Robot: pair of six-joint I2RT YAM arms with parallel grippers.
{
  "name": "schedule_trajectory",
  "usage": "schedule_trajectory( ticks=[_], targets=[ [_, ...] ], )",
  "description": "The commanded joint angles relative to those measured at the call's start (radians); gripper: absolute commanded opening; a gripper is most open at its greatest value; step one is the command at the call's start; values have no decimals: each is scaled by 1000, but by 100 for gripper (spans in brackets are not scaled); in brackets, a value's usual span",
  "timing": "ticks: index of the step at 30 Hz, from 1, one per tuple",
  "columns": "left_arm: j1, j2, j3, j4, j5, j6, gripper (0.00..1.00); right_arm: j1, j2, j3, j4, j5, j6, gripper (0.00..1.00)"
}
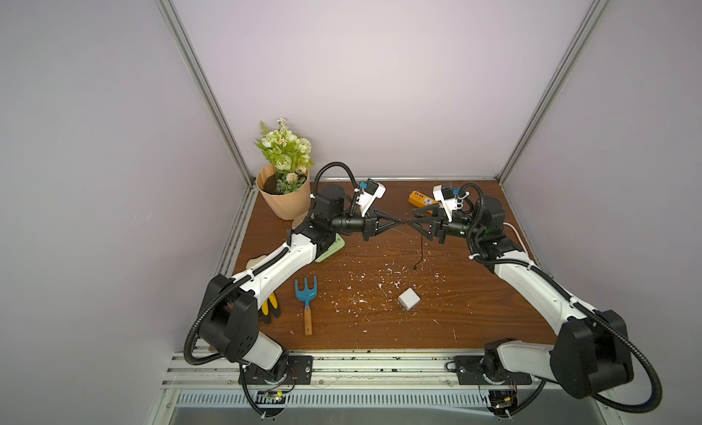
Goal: Charge the electronic scale
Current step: Pick up the charging cable from the center of the board.
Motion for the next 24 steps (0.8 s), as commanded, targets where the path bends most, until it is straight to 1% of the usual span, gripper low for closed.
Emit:
schedule_trajectory(
  ticks=[1,8,12,24],
  targets=[
    [-15,-25,-8,33,33,1,7,24,2,56,-65,-93,-68,47],
    [-15,-29,-9,33,35,7,7,32,2,60,-54,-120,-73,29],
    [-16,-29,-12,37,34,8,7,36,-3,57,-41,-128,-66,24],
    [-22,-29,-18,43,33,9,7,37,-15,46,-2,-126,-40,22]
  ],
)
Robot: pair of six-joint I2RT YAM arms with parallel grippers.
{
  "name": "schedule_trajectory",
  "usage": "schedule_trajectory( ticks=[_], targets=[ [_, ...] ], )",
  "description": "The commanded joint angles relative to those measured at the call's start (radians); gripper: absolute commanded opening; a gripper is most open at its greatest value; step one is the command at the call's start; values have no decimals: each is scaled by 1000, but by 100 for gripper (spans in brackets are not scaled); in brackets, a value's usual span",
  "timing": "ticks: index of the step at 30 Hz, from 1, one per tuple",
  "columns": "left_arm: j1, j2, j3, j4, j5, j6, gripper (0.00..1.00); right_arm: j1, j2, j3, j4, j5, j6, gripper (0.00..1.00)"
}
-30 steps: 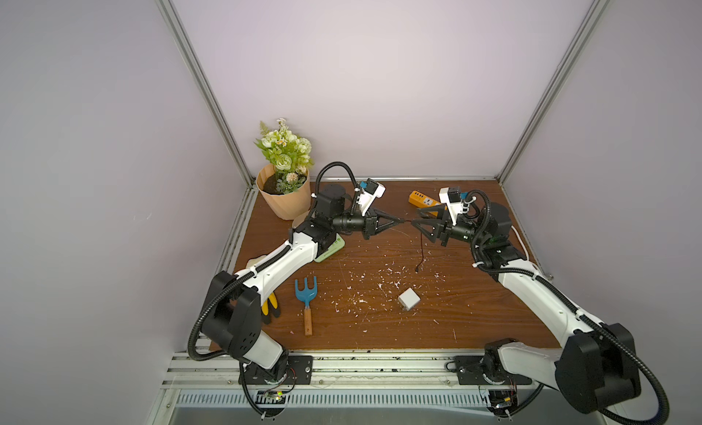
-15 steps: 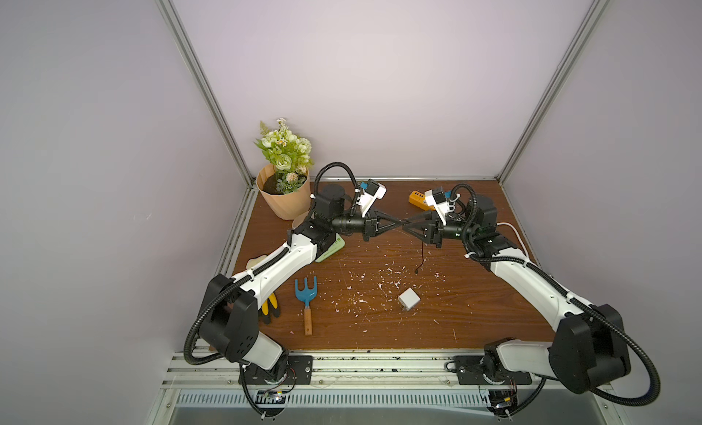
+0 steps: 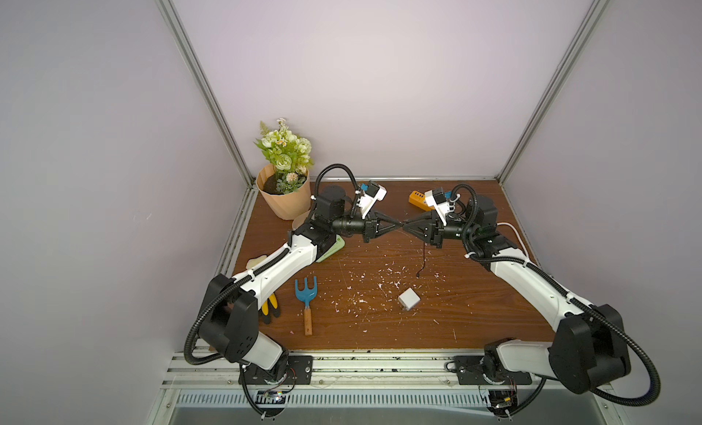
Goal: Charge the electronic scale
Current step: Pick up the charging cable from the center of the board.
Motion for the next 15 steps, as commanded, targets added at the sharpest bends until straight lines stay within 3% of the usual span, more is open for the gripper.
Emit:
schedule_trajectory(
  ticks=[1,4,8,10,12,14,15],
  targets=[
    [-15,-27,-3,36,22,5,7,5,-30,27,47,-45,-1,21],
    [-16,-27,-4,39,22,2,7,4,-30,24,46,-55,-9,15],
    [-18,-29,-5,43,18,3,7,5,-34,17,42,-64,-24,0],
    [-19,-29,-8,43,17,9,10,5,-36,16,40,-66,-31,0],
    [-19,-36,-15,38,3,23,27,4,-39,18,17,-59,-54,0],
    [-18,-49,-27,16,-42,53,50,-2,-44,23,-16,-44,-75,0],
    [-18,-57,-31,-3,-77,75,56,-7,-46,24,-26,-40,-79,0]
  ],
)
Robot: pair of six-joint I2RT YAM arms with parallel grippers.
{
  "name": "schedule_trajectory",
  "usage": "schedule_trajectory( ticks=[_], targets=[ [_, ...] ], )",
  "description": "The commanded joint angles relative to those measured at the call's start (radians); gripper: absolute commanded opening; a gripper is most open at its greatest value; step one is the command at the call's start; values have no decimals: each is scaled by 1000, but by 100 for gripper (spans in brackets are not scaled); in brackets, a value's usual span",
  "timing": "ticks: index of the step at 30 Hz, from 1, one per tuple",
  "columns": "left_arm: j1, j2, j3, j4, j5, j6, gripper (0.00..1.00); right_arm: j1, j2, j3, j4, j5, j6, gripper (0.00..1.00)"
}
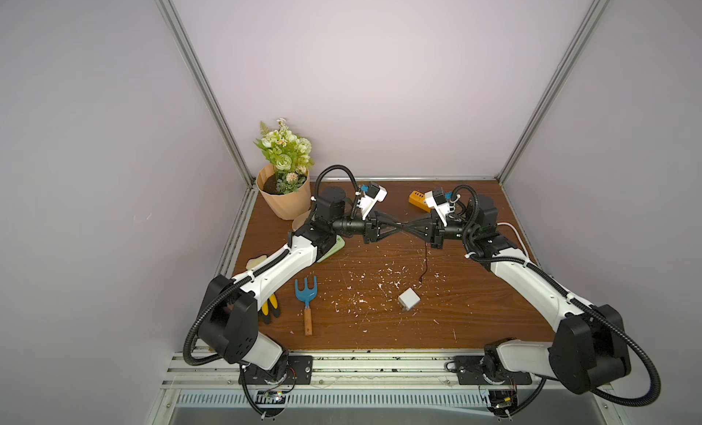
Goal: Charge the electronic scale
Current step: Pick up the charging cable from the center of the board, then pick up the plug from the center of the board.
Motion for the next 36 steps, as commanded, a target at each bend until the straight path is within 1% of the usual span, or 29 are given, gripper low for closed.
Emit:
schedule_trajectory(
  ticks=[1,4,6,7,9,11,14,16,20,23,25,27,34,36],
  targets=[
    [-13,-54,-24,-23,-95,61,61,-17,-47,24,-30,-9,-61,0],
    [-13,-102,-90,-29,-228,112,72,-76,-67,10,-42,22,-32,0],
    [-26,-125,-128,-36,-321,143,76,-127,-78,-5,-33,38,10,0],
    [-38,-132,-151,-38,-364,160,78,-157,-82,-11,-34,75,41,0],
    [-77,-128,-176,-57,-436,191,80,-217,-81,-18,-35,107,96,0],
    [-142,-101,-185,-92,-497,233,81,-274,-71,-21,-47,137,153,0],
    [-238,-36,-199,-120,-578,260,82,-330,-50,-19,-83,164,194,0],
    [-311,18,-193,-152,-654,275,83,-350,-41,-24,-93,170,210,0],
    [-456,130,-172,-212,-814,285,87,-362,-32,-26,-134,187,200,0],
    [-532,192,-161,-244,-925,283,92,-364,-38,-27,-144,198,202,0],
    [-563,226,-150,-268,-967,279,98,-363,-45,-28,-145,201,203,0],
    [-569,247,-151,-280,-982,271,100,-364,-51,-26,-160,204,194,0],
    [-579,311,-126,-291,-1007,271,100,-364,-58,-24,-173,199,190,0],
    [-579,326,-113,-290,-1015,272,97,-364,-60,-25,-177,201,188,0]
  ],
)
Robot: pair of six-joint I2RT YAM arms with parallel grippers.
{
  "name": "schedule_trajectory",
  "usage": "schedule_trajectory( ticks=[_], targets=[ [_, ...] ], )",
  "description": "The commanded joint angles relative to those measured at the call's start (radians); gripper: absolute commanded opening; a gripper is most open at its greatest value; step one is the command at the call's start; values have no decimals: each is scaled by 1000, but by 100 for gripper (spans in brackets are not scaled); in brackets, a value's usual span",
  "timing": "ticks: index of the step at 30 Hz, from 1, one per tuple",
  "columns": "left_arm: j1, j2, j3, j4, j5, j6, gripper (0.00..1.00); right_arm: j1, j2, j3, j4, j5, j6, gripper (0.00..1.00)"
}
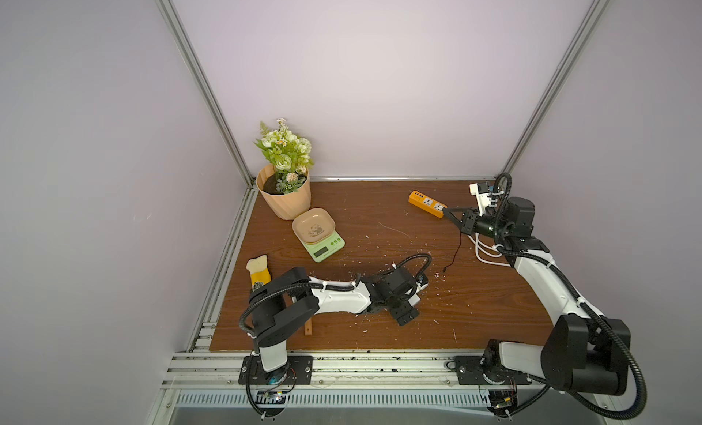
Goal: Charge the electronic scale
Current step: Pick up the plug from the center of the board.
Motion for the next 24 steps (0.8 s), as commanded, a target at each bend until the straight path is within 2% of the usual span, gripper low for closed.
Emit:
schedule_trajectory(
  ticks=[1,2,6,9,13,17,24],
  targets=[
    [-7,23,42,-18,-41,7,94,-4,-32,1,0,1,-3,0],
    [-8,32,50,-19,-40,7,91,-4,-33,-1,-1,1,-3,0],
    [-7,64,76,-29,-28,21,70,-3,-33,-4,5,-20,13,0],
    [-6,57,67,-12,-28,44,59,4,-40,2,10,-23,44,0],
    [29,52,72,2,14,89,42,30,-54,30,-38,-21,31,0],
    [89,-10,39,46,63,146,35,46,-73,30,-42,-28,24,0],
    [204,-221,-59,215,82,311,30,120,-58,50,-99,-66,-42,0]
  ],
)
